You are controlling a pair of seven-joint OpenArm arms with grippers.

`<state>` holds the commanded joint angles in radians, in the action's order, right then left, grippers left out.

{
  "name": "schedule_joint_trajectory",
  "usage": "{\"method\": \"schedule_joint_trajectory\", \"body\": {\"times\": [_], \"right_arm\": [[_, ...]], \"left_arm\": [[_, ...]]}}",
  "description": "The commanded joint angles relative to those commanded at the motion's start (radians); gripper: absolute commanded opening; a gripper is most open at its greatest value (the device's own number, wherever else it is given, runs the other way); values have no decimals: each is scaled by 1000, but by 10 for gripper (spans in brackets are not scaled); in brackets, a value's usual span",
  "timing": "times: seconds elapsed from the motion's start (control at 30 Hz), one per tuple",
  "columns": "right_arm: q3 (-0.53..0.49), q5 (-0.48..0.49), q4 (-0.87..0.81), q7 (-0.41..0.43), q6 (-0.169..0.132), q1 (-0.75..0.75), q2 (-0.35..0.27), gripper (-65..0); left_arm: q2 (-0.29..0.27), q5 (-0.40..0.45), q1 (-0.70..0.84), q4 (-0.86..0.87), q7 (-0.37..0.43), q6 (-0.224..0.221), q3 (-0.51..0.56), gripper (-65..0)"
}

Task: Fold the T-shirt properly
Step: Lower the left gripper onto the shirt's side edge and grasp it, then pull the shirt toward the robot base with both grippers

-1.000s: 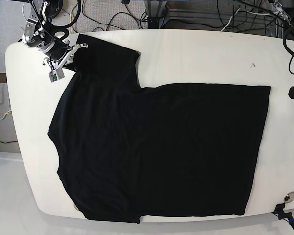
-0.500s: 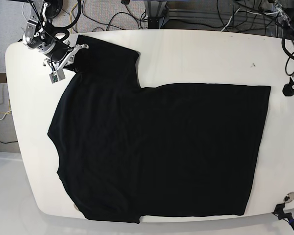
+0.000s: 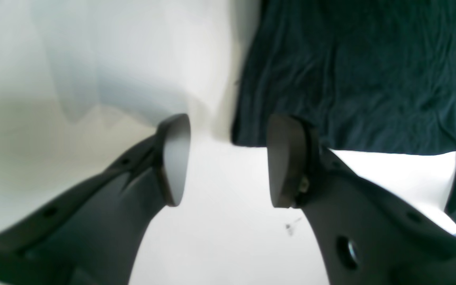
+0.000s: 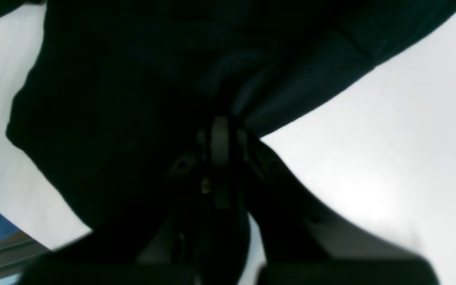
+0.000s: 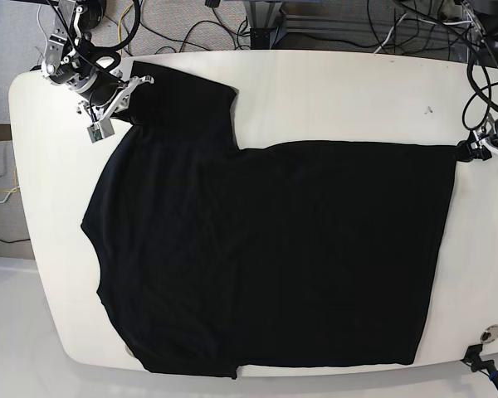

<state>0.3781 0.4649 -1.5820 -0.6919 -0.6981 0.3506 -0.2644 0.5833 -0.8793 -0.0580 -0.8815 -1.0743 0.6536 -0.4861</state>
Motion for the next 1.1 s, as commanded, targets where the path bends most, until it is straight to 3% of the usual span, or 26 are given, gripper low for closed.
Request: {"method": "schedule_joint_trajectory", "body": {"times": [0.17,0.23,0.37,0.4,0.87,1.1], "right_arm": [[3,4,2,1,0,-2,1,-650],[2,9,6,4,0,4,0,-650],[4,8,0,5,0,3,-1,-650],[8,-2,9,-17,0,0,2,-650],[13,13,5,-8,0,2,3,-650],[12,8,6,-9,0,0,2,-650]], "left_arm": [[-27,-7,1,-7,-39,2,43,-371],[-29,-11,6,-16,-57,7,44,-408],[-41,3,27,-24,-25,10,67,-648],[-23,-76,-1,-27,1,32,34,-399],[-10,-134,6,-108,6,44,43,-444],[-5,-134,18,-251,-8,41,51,-579]]}}
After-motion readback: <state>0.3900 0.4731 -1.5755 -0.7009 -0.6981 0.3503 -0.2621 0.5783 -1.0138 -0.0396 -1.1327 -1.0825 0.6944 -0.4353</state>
